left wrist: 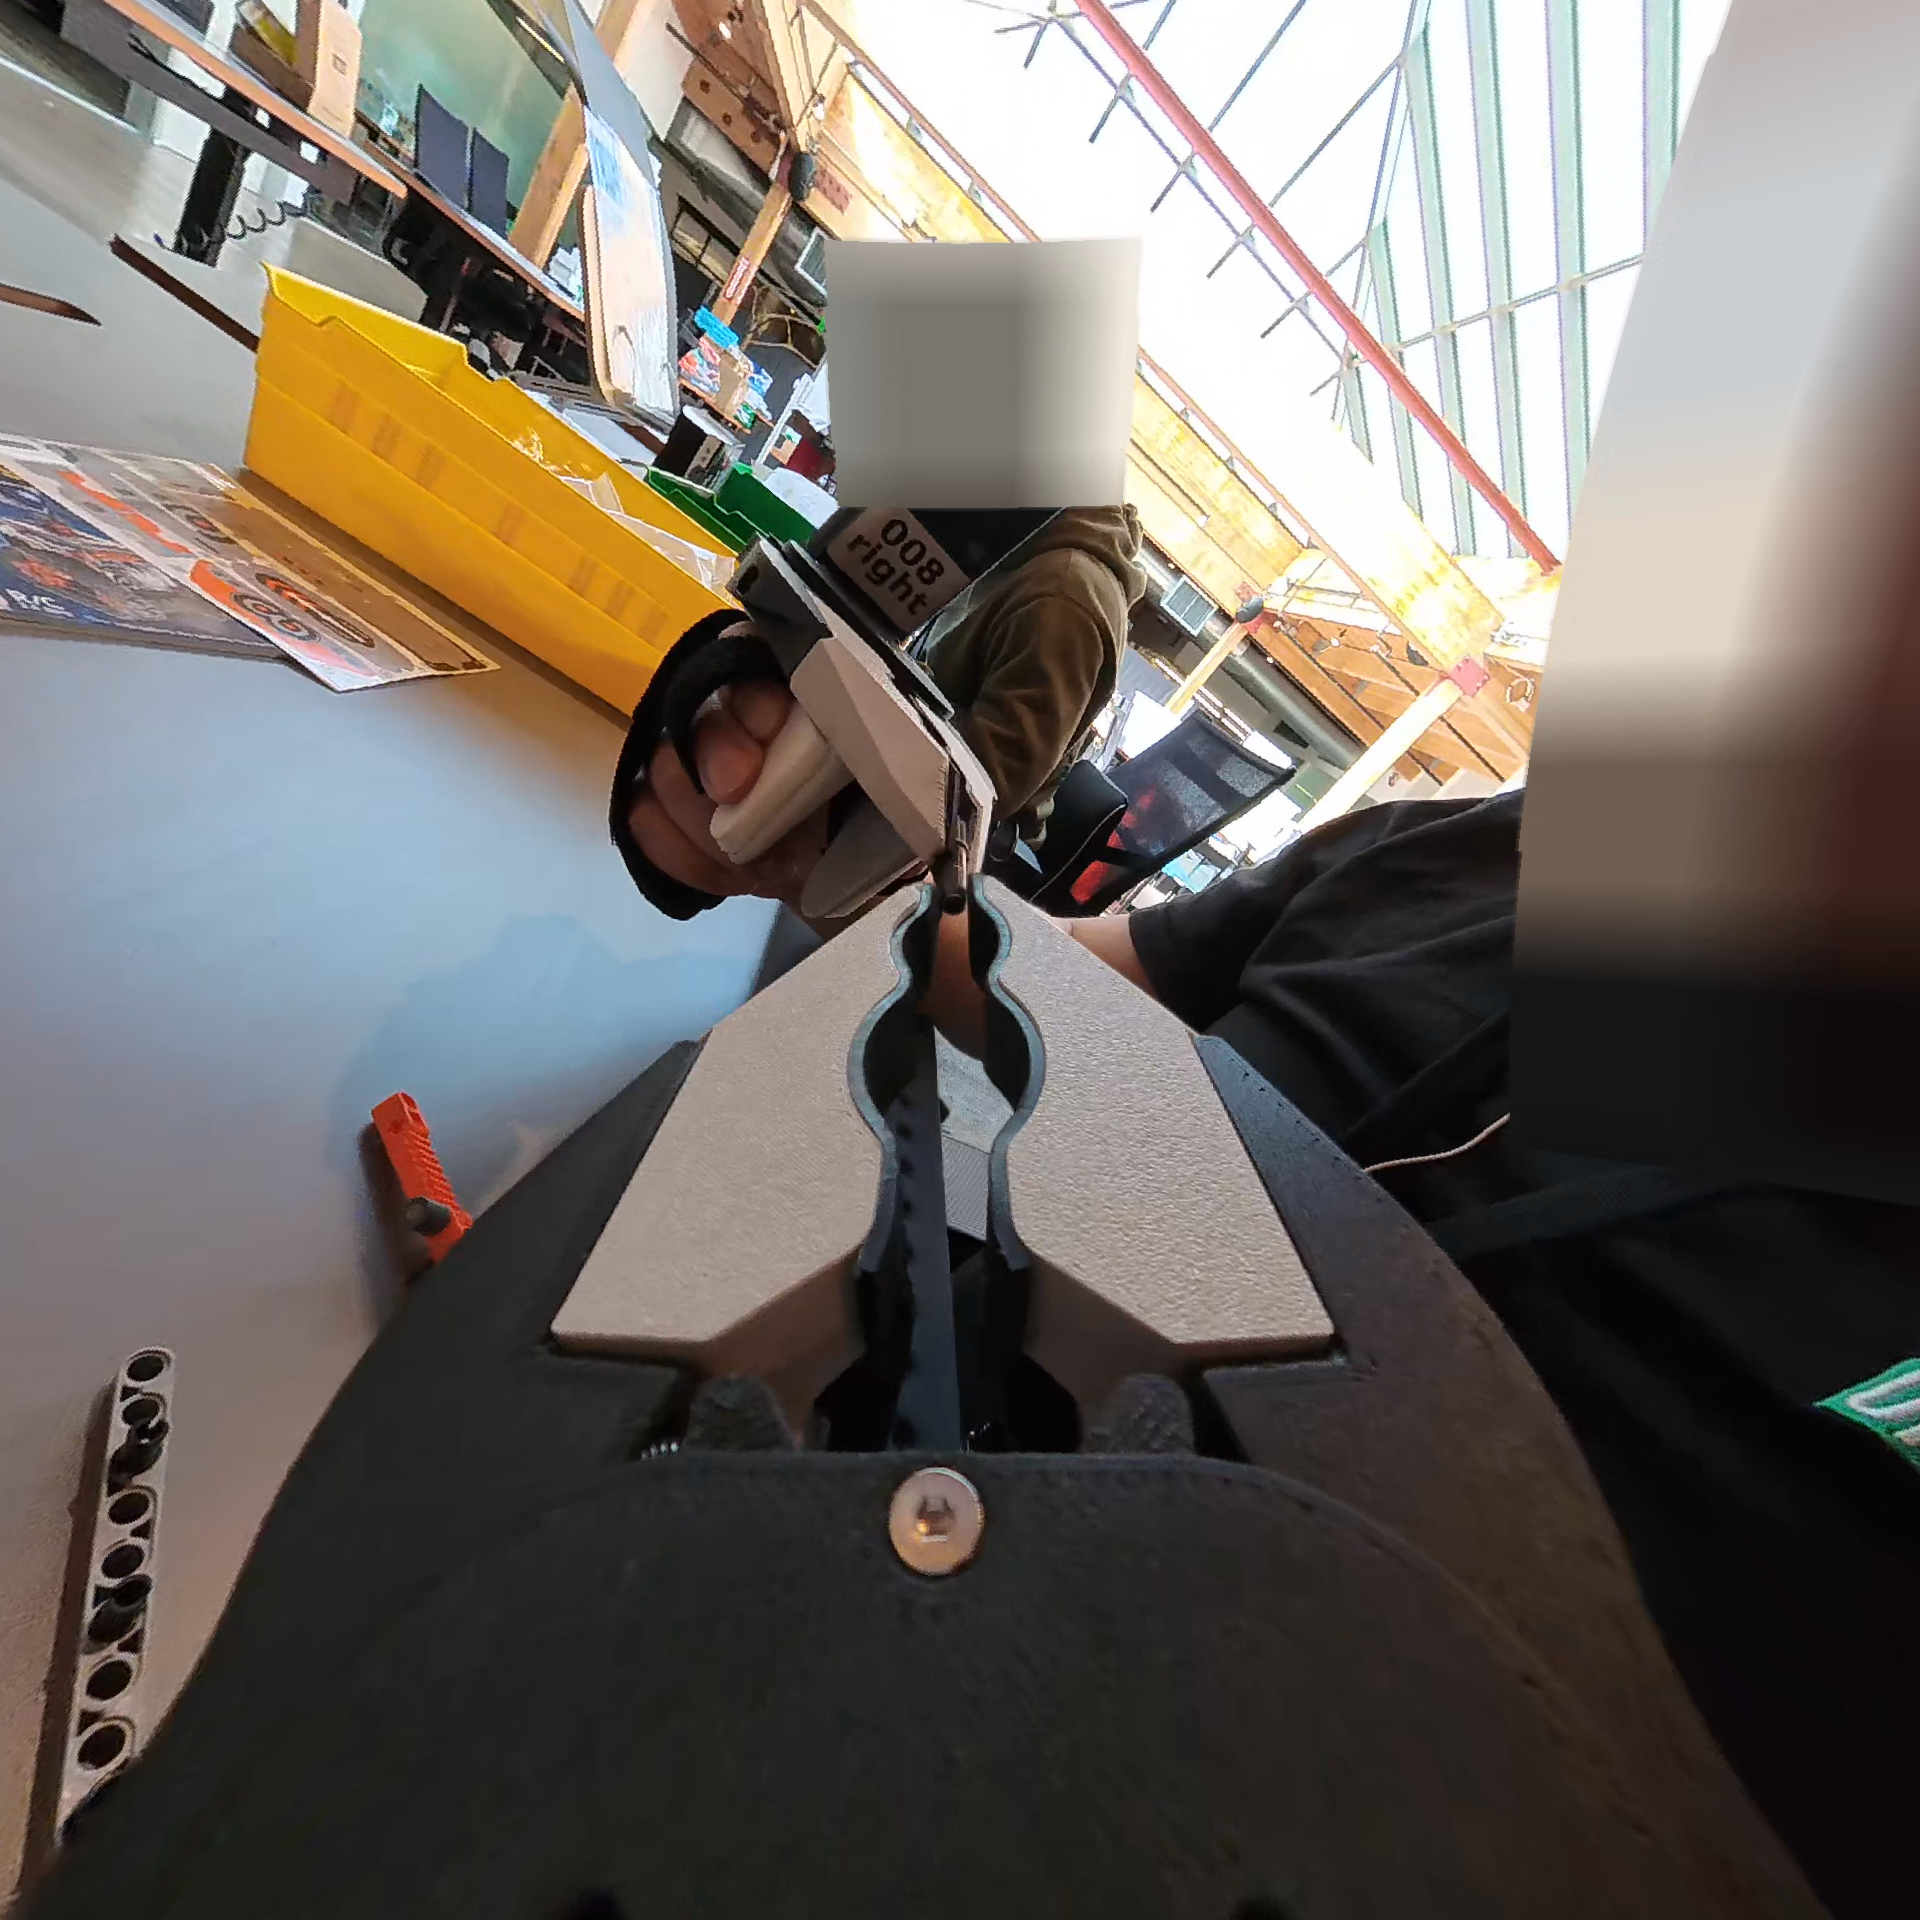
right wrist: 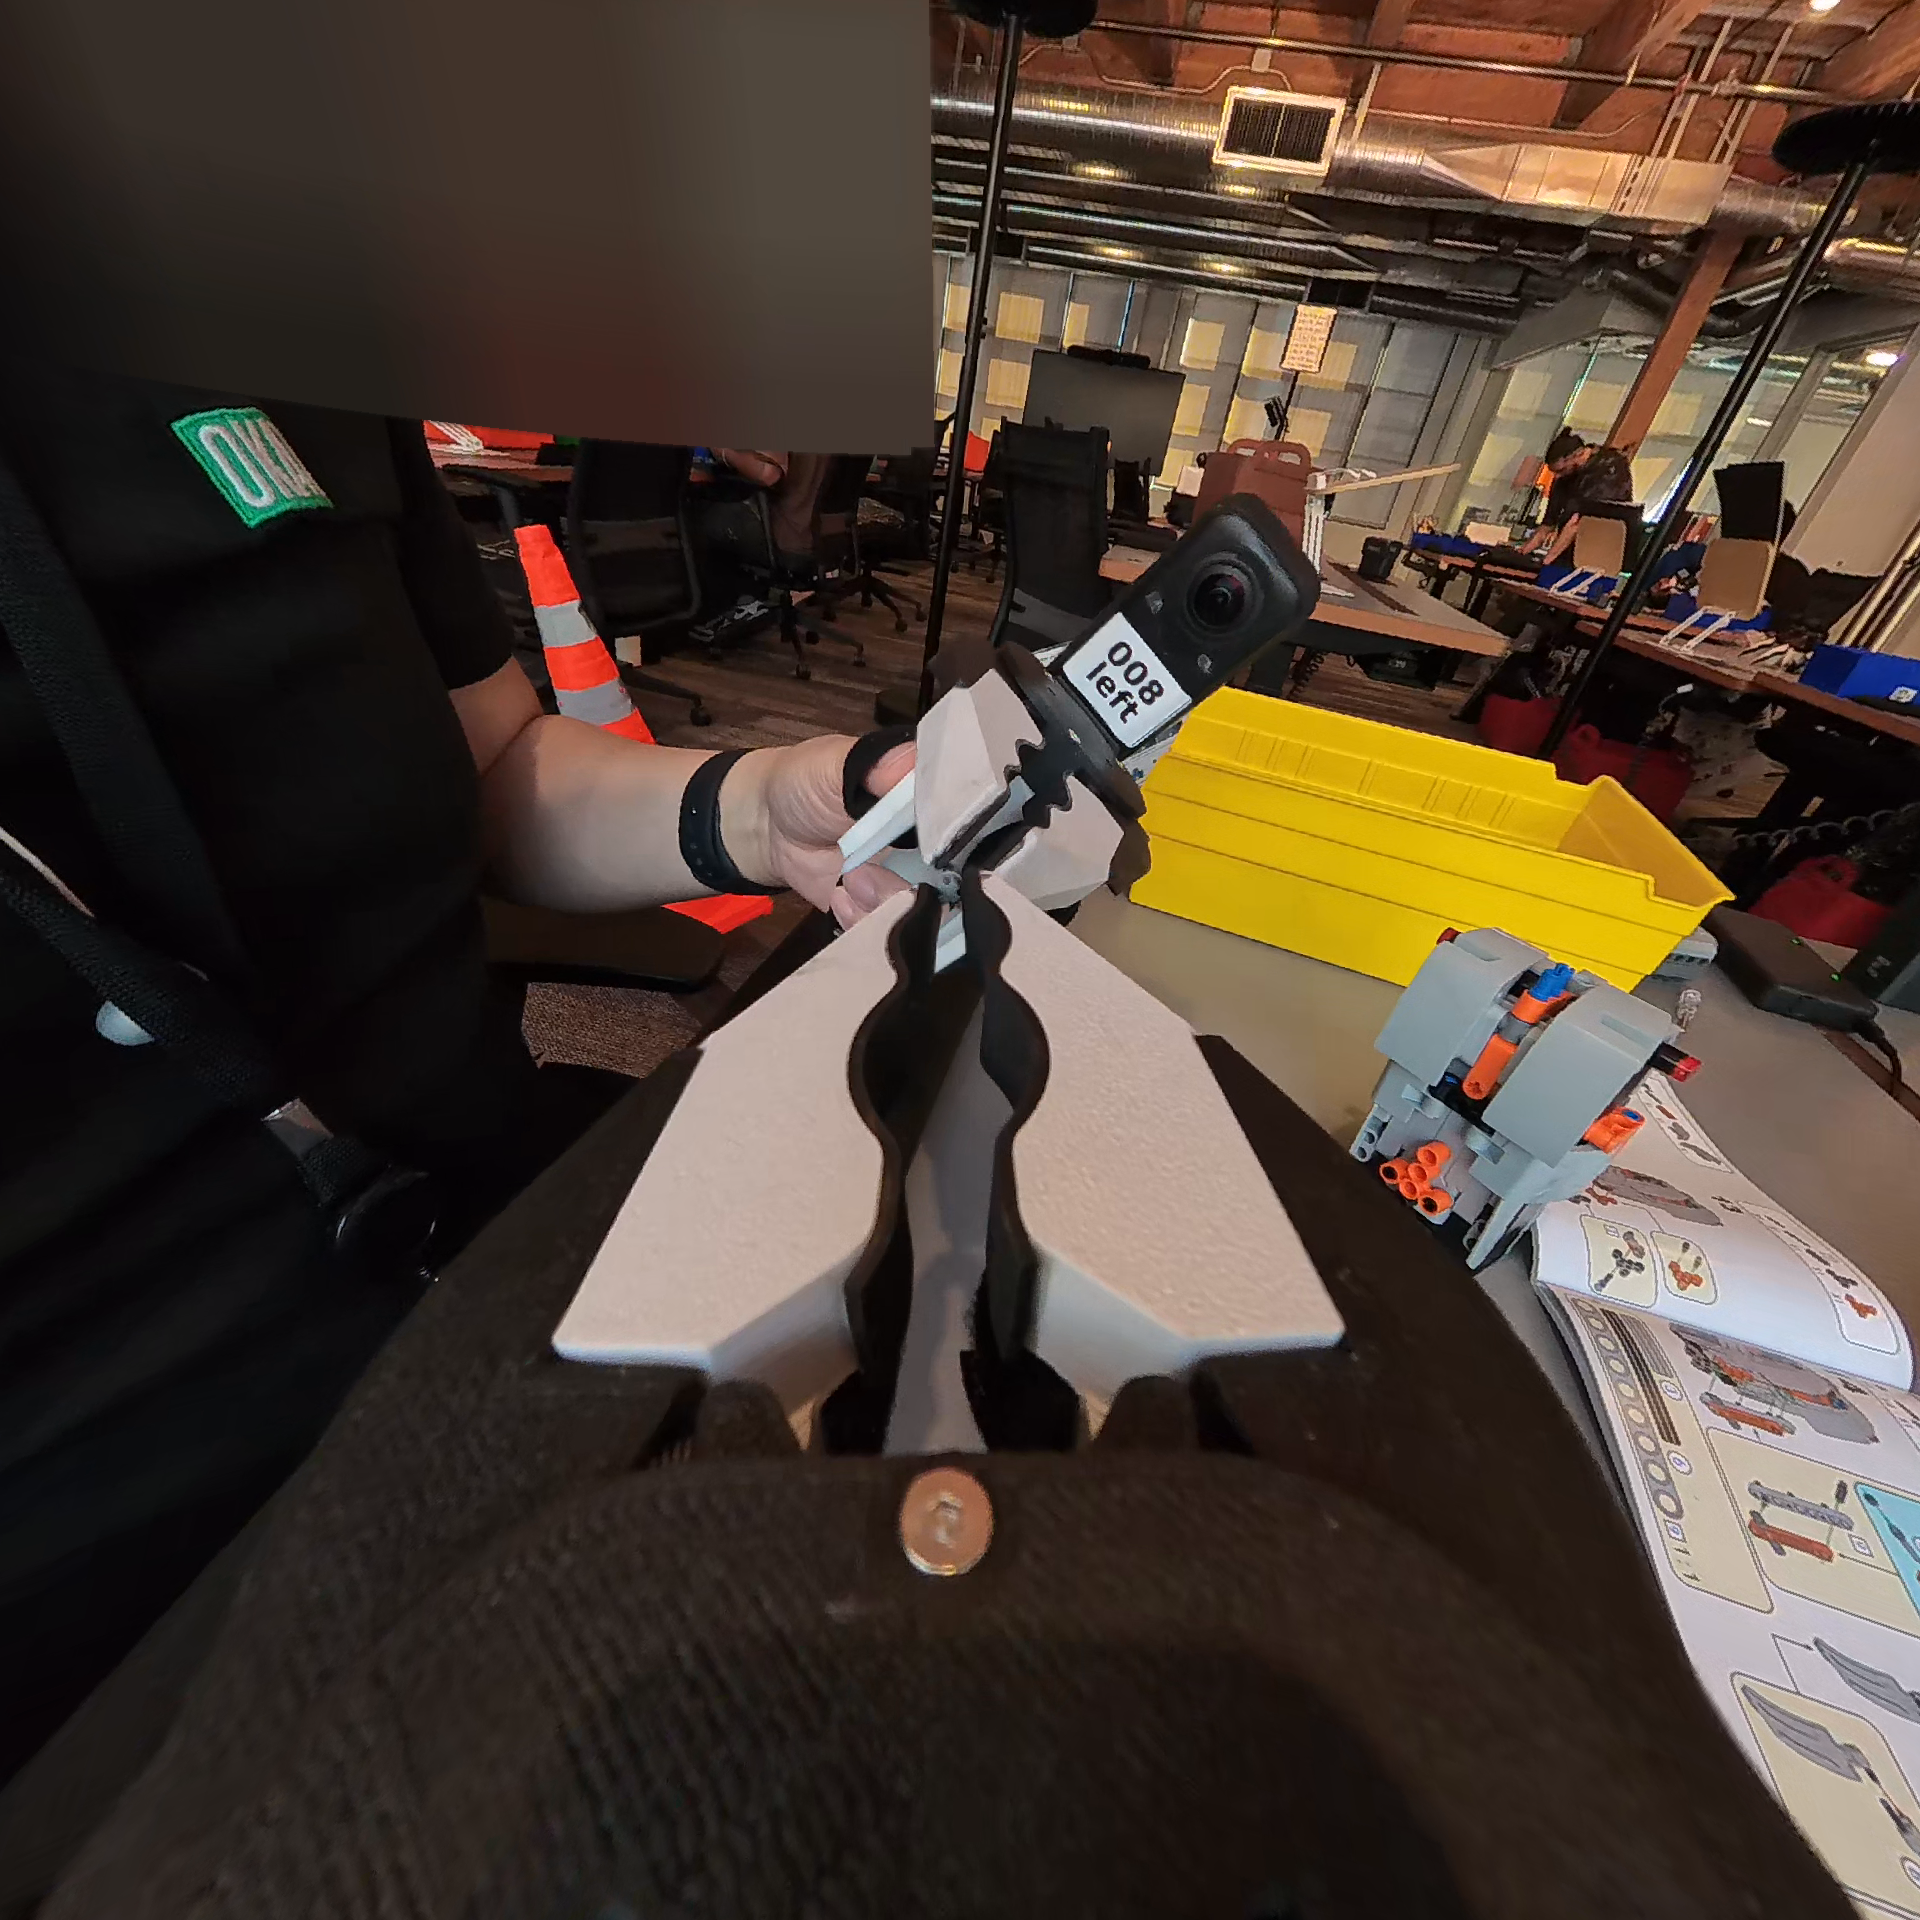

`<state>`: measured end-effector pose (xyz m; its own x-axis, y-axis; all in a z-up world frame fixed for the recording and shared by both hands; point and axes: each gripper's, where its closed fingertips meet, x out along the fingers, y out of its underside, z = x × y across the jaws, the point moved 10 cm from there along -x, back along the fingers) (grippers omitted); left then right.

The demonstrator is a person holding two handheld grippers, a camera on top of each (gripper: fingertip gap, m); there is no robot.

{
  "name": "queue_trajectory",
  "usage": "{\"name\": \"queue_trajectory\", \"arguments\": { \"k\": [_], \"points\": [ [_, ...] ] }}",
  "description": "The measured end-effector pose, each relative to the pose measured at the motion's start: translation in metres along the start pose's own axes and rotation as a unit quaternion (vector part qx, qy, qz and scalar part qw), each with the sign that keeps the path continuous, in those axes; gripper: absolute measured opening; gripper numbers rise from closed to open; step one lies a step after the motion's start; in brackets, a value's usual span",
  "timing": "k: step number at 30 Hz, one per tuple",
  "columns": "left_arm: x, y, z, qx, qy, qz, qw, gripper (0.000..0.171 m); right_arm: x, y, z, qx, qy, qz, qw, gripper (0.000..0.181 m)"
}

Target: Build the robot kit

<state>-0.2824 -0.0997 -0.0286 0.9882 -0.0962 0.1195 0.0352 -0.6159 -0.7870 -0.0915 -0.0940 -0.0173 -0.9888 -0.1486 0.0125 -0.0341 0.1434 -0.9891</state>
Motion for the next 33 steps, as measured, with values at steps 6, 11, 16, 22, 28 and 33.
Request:
{"name": "queue_trajectory", "arguments": {
  "k": [6, 11, 16, 22, 28, 33],
  "points": [
    [-0.001, 0.001, 0.004, -0.018, -0.006, -0.008, 1.0, 0.002, 0.0, 0.001, 0.0, -0.021, 0.02, 0.006, 1.0, 0.003],
    [-0.001, 0.003, 0.006, -0.03, -0.001, -0.007, 1.0, 0.006, 0.0, 0.0, 0.002, -0.052, 0.038, 0.011, 0.998, 0.003],
    [-0.001, 0.004, 0.005, -0.025, -0.006, -0.006, 1.0, 0.001, 0.0, 0.002, 0.001, -0.049, 0.035, 0.018, 0.998, 0.004],
    [-0.001, 0.007, 0.008, -0.056, -0.014, 0.015, 0.998, 0.001, 0.004, 0.005, 0.006, -0.086, 0.046, 0.05, 0.994, 0.018],
    [0.0, 0.011, 0.012, -0.081, -0.019, 0.039, 0.996, 0.001, 0.012, 0.009, 0.015, -0.164, 0.06, 0.111, 0.978, 0.01],
    [-0.001, 0.012, 0.013, -0.091, -0.021, 0.039, 0.995, 0.001, 0.012, 0.009, 0.016, -0.167, 0.06, 0.116, 0.977, 0.009]
  ]
}}
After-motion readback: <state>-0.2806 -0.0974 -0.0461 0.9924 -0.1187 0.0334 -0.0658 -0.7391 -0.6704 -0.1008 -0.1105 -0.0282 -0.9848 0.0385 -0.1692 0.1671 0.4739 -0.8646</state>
